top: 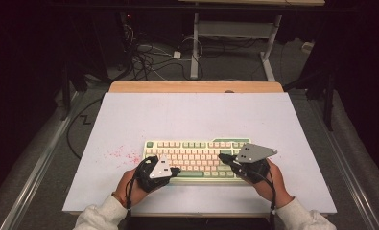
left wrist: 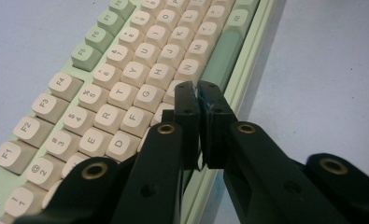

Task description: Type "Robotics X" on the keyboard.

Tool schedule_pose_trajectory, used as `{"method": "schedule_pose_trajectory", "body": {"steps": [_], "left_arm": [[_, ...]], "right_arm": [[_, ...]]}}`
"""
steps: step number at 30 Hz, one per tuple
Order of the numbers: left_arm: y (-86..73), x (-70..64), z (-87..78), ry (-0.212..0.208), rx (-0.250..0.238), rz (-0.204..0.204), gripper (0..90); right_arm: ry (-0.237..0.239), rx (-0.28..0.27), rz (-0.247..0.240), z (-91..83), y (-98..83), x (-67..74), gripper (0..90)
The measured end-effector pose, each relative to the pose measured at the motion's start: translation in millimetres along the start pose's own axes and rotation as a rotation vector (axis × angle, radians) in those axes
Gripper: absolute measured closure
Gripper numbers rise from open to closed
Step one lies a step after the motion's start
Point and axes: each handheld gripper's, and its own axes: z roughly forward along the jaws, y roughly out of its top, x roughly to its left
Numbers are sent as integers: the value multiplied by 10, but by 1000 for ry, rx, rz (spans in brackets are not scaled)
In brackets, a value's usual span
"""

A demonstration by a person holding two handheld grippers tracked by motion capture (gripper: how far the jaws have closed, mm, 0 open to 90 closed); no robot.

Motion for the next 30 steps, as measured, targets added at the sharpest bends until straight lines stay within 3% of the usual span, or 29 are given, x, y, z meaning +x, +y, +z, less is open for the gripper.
{"method": "schedule_pose_trajectory", "body": {"steps": [27,30], "left_arm": [[-2,40,141,-26,69,-23,876],[12,33,131,-19,67,-11,876]], "right_arm": [[2,6,-1,9,-6,1,900],[2,7,-2,10,-6,2,900]]}}
